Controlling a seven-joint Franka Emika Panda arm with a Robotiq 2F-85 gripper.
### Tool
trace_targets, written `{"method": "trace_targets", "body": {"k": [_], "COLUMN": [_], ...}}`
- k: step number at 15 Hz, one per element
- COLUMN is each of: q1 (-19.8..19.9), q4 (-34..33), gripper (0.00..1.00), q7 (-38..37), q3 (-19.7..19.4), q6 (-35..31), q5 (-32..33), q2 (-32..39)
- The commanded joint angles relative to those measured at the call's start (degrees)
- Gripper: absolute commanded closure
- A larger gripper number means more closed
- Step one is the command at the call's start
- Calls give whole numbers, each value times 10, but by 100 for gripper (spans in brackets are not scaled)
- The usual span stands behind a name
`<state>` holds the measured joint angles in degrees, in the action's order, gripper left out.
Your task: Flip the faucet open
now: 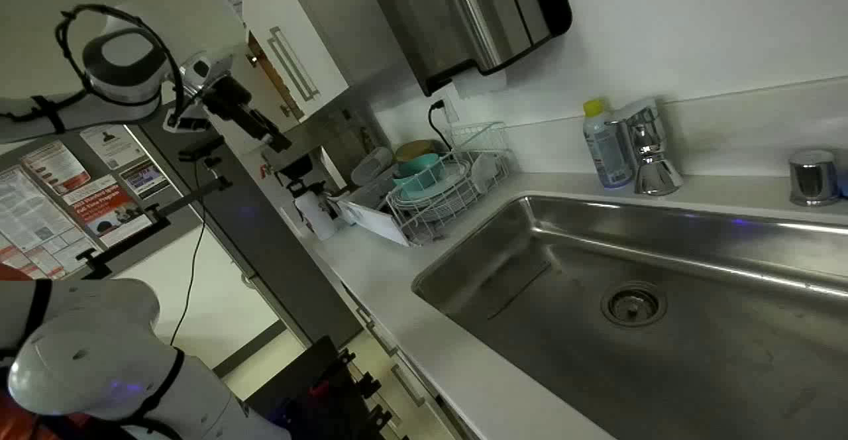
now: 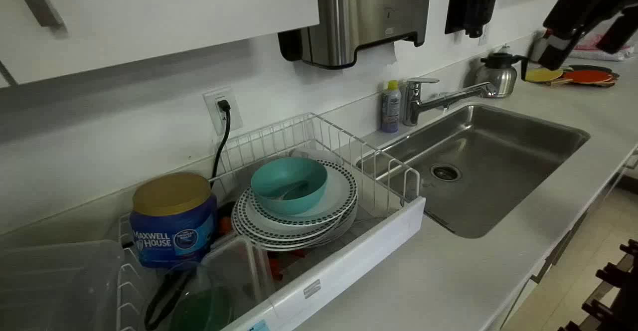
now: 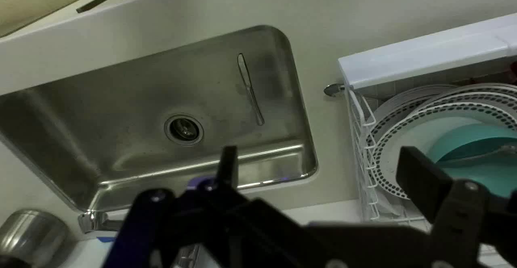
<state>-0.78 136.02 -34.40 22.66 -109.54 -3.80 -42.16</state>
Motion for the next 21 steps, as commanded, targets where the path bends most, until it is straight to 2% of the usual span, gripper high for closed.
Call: {"method": "trace_targets", "body": {"k": [1, 7, 9, 15, 18, 21], "q1": [-10, -7, 15, 62, 75, 90], "q4": [-1, 0, 2, 8, 32, 75], "gripper": [0, 0, 0, 0, 0, 0], "q7": [-6, -5, -22, -41, -48, -82], "q3": [-7, -12, -20, -80, -109, -120], "q6": [0, -5, -29, -111, -172, -223], "q5": [7, 7, 19, 19, 8, 11], "q2": [3, 3, 7, 47, 61, 67]}}
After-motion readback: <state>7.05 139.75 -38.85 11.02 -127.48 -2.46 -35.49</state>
